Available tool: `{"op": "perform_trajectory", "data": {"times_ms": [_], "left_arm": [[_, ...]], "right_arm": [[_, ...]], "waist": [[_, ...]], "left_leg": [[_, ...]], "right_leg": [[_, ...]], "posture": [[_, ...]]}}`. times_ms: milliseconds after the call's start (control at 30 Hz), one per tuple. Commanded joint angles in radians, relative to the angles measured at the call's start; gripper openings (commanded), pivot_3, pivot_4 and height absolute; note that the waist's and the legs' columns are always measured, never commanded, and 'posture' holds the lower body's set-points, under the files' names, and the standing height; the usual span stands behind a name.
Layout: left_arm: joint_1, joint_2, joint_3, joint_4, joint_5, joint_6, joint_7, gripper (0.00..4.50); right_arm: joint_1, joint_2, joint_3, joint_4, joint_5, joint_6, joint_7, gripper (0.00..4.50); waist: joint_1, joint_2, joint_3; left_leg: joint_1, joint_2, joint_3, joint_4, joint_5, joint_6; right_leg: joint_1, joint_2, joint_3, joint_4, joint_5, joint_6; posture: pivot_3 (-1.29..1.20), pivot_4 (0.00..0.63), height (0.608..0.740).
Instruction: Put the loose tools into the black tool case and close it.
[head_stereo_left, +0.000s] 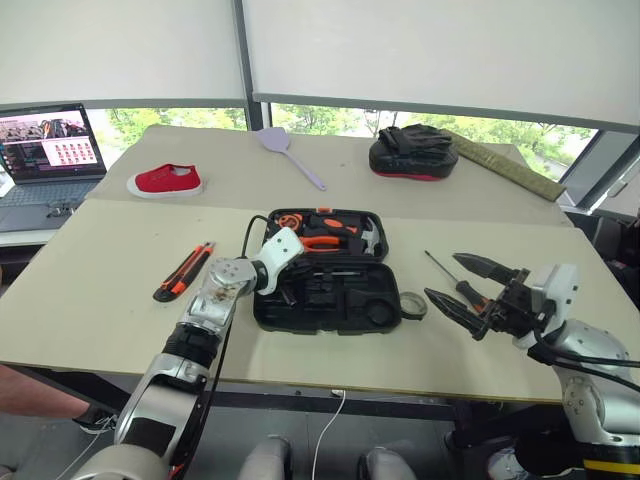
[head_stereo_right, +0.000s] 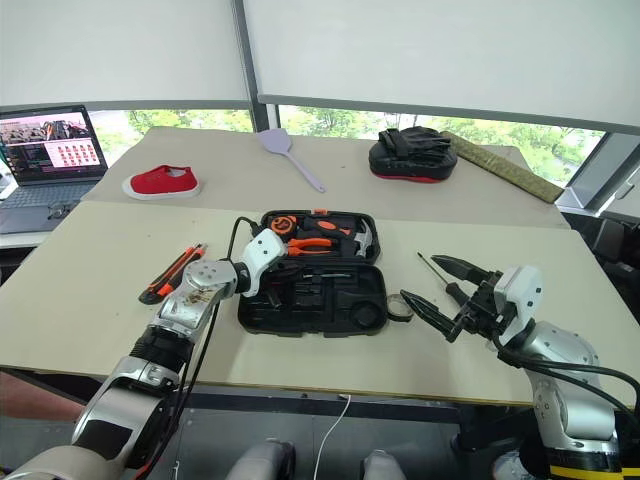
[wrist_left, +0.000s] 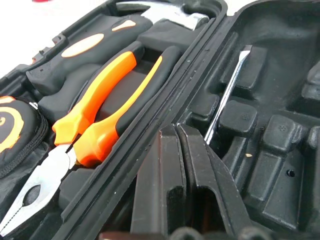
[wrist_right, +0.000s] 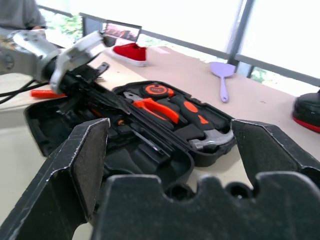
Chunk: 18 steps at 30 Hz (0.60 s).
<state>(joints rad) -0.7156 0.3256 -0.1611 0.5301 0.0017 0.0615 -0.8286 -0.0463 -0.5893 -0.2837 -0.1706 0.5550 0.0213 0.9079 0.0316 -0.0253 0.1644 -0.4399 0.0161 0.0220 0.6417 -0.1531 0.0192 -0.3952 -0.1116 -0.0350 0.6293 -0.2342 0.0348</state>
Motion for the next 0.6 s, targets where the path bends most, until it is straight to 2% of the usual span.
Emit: {"op": "perform_trajectory", "data": {"times_ms": [33,133,233,300,367,467,600], "left_arm": [[0.000,-0.001,0.094,-0.003,-0.124,-0.092,-0.068,0.86],[0.023,0.047,0.189,-0.052,-0.286,-0.200,-0.260,1.97],[0.079,0.126,0.231,-0.136,-0.392,-0.150,-0.411,3.04],[0.149,0.203,0.237,-0.230,-0.441,-0.080,-0.489,3.93],[0.230,0.278,0.244,-0.332,-0.494,-0.013,-0.563,4.46],[0.359,0.364,0.273,-0.447,-0.553,0.078,-0.596,4.46],[0.444,0.378,0.306,-0.500,-0.568,0.080,-0.566,4.46]], "right_arm": [[0.045,-0.013,-0.095,-0.031,0.023,-0.025,-0.015,4.50],[0.140,-0.027,-0.172,-0.030,0.023,-0.035,0.000,4.50],[0.233,-0.028,-0.241,-0.008,0.005,-0.067,0.009,4.50],[0.289,-0.019,-0.290,0.031,-0.018,-0.109,0.002,4.50],[0.336,-0.010,-0.333,0.085,-0.039,-0.152,-0.005,4.50],[0.397,0.003,-0.374,0.172,-0.069,-0.203,-0.017,4.50],[0.411,-0.012,-0.377,0.179,-0.071,-0.156,-0.053,4.50]], "waist": [[0.004,-0.001,0.000],[0.005,0.000,0.000],[0.001,0.000,0.000],[-0.005,0.001,-0.001],[-0.012,0.002,-0.001],[-0.018,0.003,-0.001],[-0.019,0.006,0.000]], "left_leg": [[-0.001,0.000,0.000,0.000,0.000,0.000],[-0.004,0.000,0.000,0.000,0.000,0.000],[-0.005,0.000,0.000,-0.001,0.000,0.000],[-0.004,0.000,0.000,-0.001,-0.001,0.001],[-0.003,0.000,0.000,-0.001,-0.001,0.001],[-0.001,0.003,0.000,-0.001,-0.001,0.000],[-0.001,0.003,-0.007,-0.001,-0.005,-0.007]], "right_leg": [[-0.001,0.000,0.000,0.000,0.000,0.000],[-0.004,0.000,0.000,0.000,0.000,0.000],[-0.006,0.000,0.000,0.001,0.000,-0.001],[-0.006,0.000,0.000,0.001,0.000,-0.001],[-0.004,0.000,0.001,0.001,0.000,-0.001],[-0.003,0.000,0.001,0.000,-0.004,-0.004],[-0.004,-0.003,0.001,0.000,-0.008,-0.003]], "posture": [[0.00,0.150,0.740],[0.00,0.150,0.740],[0.00,0.150,0.740],[0.00,0.150,0.740],[0.00,0.150,0.740],[0.00,0.150,0.740],[0.00,0.150,0.740]]}}
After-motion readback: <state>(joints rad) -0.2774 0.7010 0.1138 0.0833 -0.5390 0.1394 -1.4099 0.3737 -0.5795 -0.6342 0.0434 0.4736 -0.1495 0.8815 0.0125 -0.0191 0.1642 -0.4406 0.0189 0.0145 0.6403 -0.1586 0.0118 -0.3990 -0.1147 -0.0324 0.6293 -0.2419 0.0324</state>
